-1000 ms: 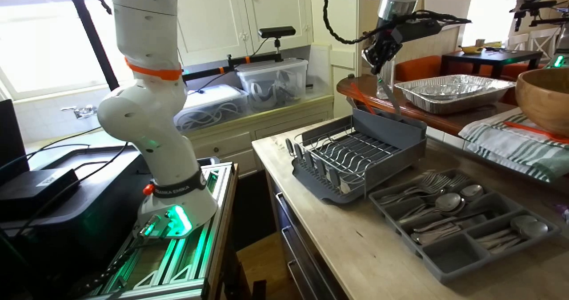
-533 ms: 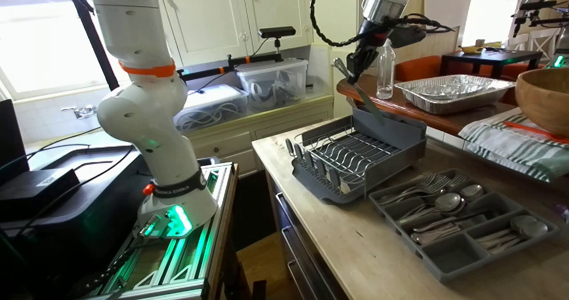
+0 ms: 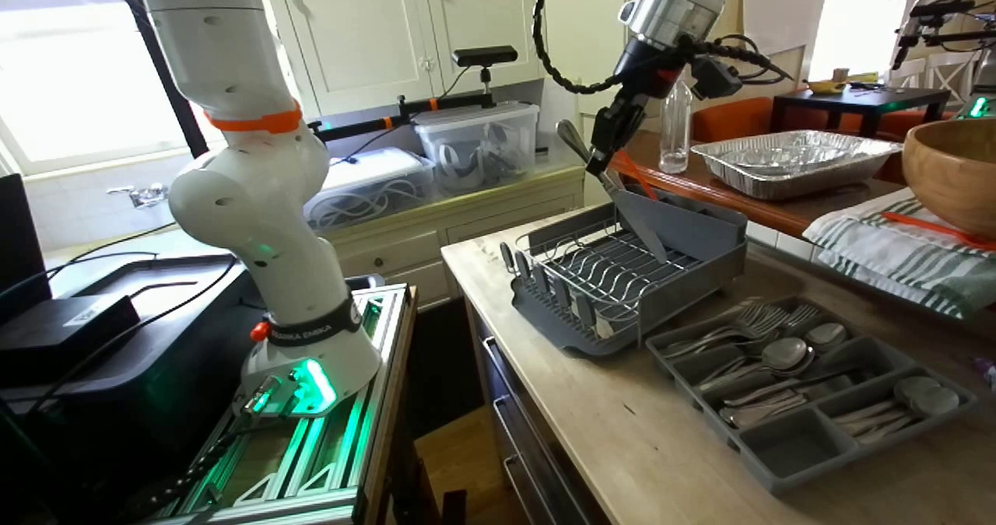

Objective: Put the spoon and knife on the cutlery holder

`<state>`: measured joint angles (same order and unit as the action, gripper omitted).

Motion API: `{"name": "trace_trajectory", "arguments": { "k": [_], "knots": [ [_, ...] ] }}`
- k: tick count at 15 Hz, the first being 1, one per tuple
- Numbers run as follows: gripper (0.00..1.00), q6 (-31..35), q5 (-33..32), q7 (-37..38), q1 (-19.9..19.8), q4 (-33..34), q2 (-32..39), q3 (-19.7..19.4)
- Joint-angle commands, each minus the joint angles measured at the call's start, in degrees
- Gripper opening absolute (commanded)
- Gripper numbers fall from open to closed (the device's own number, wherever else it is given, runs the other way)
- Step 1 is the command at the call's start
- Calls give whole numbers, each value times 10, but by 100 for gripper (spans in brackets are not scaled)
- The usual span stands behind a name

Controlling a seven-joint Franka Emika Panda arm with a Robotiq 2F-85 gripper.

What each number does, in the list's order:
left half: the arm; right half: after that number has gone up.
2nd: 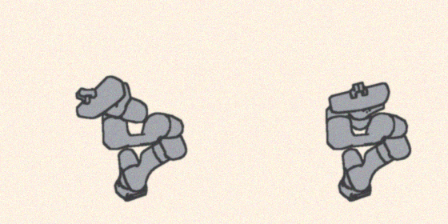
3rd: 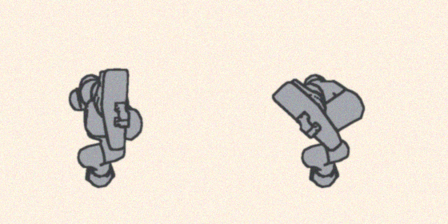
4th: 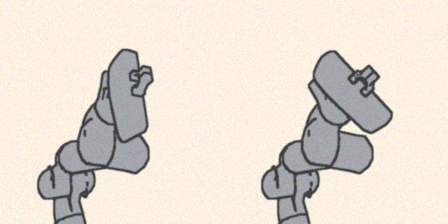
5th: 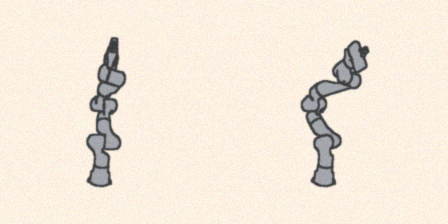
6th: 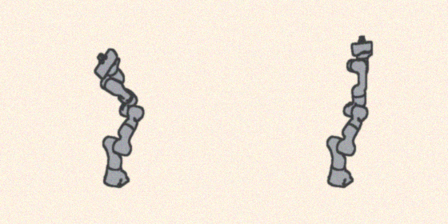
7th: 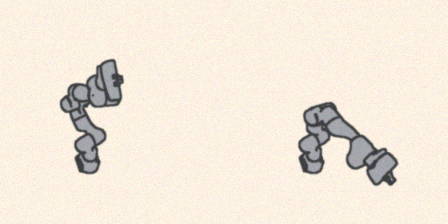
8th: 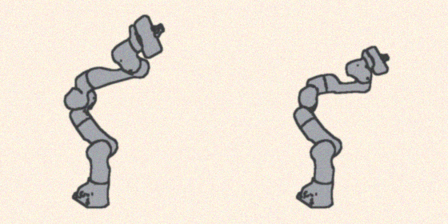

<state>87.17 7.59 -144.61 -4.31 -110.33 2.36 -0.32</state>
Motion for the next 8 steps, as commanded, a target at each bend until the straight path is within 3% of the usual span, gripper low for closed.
{"name": "trace_trajectory", "arguments": {
  "k": [1,5,6,8],
  "knots": [
    [9,-1,1,-1,3,1,-1,-11],
    [9,-1,1,-1,7,1,2,-8],
    [2,-1,-17,-31,11,3,6,-5],
    [2,13,-66,-110,3,-6,-4,-12]
  ]
}}
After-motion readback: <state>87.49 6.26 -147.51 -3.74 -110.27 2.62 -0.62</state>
